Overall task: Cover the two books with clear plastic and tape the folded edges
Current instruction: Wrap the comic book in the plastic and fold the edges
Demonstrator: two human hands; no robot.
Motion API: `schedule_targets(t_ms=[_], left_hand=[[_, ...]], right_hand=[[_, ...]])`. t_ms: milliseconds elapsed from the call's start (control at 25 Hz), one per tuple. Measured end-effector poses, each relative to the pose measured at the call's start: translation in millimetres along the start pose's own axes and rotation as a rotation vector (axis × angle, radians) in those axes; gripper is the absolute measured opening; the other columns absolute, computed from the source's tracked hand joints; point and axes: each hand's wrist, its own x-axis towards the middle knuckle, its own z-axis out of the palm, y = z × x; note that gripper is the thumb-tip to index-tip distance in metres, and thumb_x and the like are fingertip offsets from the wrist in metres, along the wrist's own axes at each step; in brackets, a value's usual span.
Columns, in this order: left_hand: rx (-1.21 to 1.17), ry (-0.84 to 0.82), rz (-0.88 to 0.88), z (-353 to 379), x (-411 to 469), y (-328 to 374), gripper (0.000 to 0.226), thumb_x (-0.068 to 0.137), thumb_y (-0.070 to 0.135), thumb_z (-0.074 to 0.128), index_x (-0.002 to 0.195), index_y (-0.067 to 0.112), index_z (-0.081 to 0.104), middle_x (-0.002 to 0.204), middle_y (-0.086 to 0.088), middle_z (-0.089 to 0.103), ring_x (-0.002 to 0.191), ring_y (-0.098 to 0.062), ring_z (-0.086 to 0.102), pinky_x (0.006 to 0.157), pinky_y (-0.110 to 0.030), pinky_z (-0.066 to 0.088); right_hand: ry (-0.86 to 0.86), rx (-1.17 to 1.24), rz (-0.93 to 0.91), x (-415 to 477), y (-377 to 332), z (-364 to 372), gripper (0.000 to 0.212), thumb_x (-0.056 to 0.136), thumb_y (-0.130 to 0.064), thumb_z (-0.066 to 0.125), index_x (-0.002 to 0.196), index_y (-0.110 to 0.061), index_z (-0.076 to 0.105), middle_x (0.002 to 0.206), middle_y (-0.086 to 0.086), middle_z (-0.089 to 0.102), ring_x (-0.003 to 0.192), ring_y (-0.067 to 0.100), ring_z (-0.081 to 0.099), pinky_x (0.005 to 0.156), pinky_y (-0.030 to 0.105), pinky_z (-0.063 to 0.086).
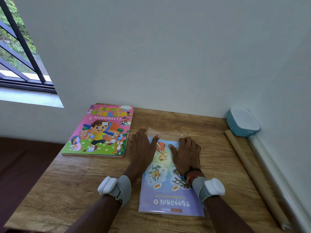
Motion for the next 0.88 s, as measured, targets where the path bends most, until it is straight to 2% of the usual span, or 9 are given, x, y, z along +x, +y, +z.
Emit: schedule_targets(t_ms=[160,280,360,440,520,600,680,760,880], left_hand=[[-0.255,-0.007,0.055,-4.0,0.2,9.2,0.045,0.089,0.037,0.067,0.123,0.014,0.049,0.110,-0.003,0.060,0.103,-0.016,0.056,0.086,-0.030,0.043],[-0.466,-0.018,0.069,-8.8,8.0,9.5,0.034,0.088,0.021,0.070,0.117,0.014,0.053,0.092,0.003,0.068,0.082,-0.005,0.065,0.070,-0.021,0.051],[-0.498,-0.025,0.023,-13.8,10.6,11.8,0.029,0.088,0.022,0.071,0.113,0.015,0.058,0.085,0.008,0.067,0.078,0.000,0.065,0.064,-0.014,0.050],[-0.437,-0.045,0.005,-15.8,16.0,8.5,0.018,0.086,0.028,0.072,0.093,0.015,0.062,0.078,0.006,0.065,0.074,-0.008,0.063,0.066,-0.022,0.050],[-0.367,-0.071,0.016,-16.5,20.7,3.6,0.029,0.082,0.036,0.075,0.074,0.012,0.061,0.070,-0.002,0.065,0.068,-0.014,0.061,0.064,-0.030,0.047],[-0.324,-0.062,0.032,-18.2,23.6,3.2,0.034,0.077,0.041,0.079,0.065,0.014,0.062,0.066,0.002,0.065,0.063,-0.011,0.060,0.060,-0.027,0.045],[-0.334,-0.059,0.017,-19.3,23.4,5.3,0.033,0.077,0.042,0.078,0.066,0.015,0.064,0.066,0.004,0.067,0.064,-0.010,0.064,0.059,-0.028,0.048],[-0.424,-0.079,-0.051,-18.4,22.4,6.8,0.032,0.080,0.040,0.077,0.072,0.011,0.065,0.069,0.001,0.070,0.066,-0.012,0.068,0.061,-0.029,0.052],[-0.462,-0.064,-0.096,-16.1,18.0,6.0,0.031,0.081,0.038,0.077,0.070,0.011,0.069,0.066,0.002,0.072,0.060,-0.006,0.068,0.054,-0.016,0.050]], right_hand=[[0.029,0.152,-0.003,2.4,-2.4,-2.6,0.063,0.088,-0.068,0.034,0.114,-0.017,0.059,0.114,0.004,0.060,0.106,0.026,0.055,0.092,0.043,0.037],[-0.050,0.347,-0.099,13.1,-15.1,-14.3,0.068,0.076,-0.079,0.046,0.117,-0.027,0.059,0.116,-0.007,0.062,0.111,0.015,0.052,0.099,0.040,0.034],[-0.131,0.441,-0.086,28.0,-19.9,-19.3,0.067,0.064,-0.084,0.053,0.106,-0.032,0.064,0.102,-0.014,0.066,0.099,0.010,0.055,0.092,0.036,0.039],[-0.206,0.557,-0.054,45.3,-16.5,-22.2,0.059,0.058,-0.081,0.063,0.085,-0.028,0.066,0.080,-0.016,0.065,0.078,0.006,0.056,0.075,0.031,0.043],[-0.310,0.648,-0.067,59.1,-7.9,-25.4,0.047,0.063,-0.065,0.075,0.069,-0.020,0.061,0.063,-0.013,0.058,0.059,0.004,0.051,0.059,0.026,0.039],[-0.422,0.643,-0.113,68.0,-1.3,-30.4,0.036,0.070,-0.054,0.078,0.066,-0.021,0.062,0.064,-0.008,0.063,0.058,0.006,0.057,0.056,0.024,0.042],[-0.504,0.586,-0.139,71.7,2.7,-32.9,0.041,0.075,-0.057,0.072,0.071,-0.017,0.066,0.071,0.000,0.069,0.063,0.012,0.062,0.058,0.027,0.045],[-0.569,0.523,-0.118,72.9,9.1,-36.0,0.046,0.079,-0.063,0.063,0.070,-0.018,0.062,0.072,-0.001,0.069,0.062,0.010,0.062,0.057,0.022,0.044],[-0.589,0.515,-0.054,74.7,24.7,-38.1,0.044,0.081,-0.063,0.060,0.069,-0.021,0.053,0.072,-0.005,0.066,0.063,0.007,0.060,0.057,0.020,0.041]])
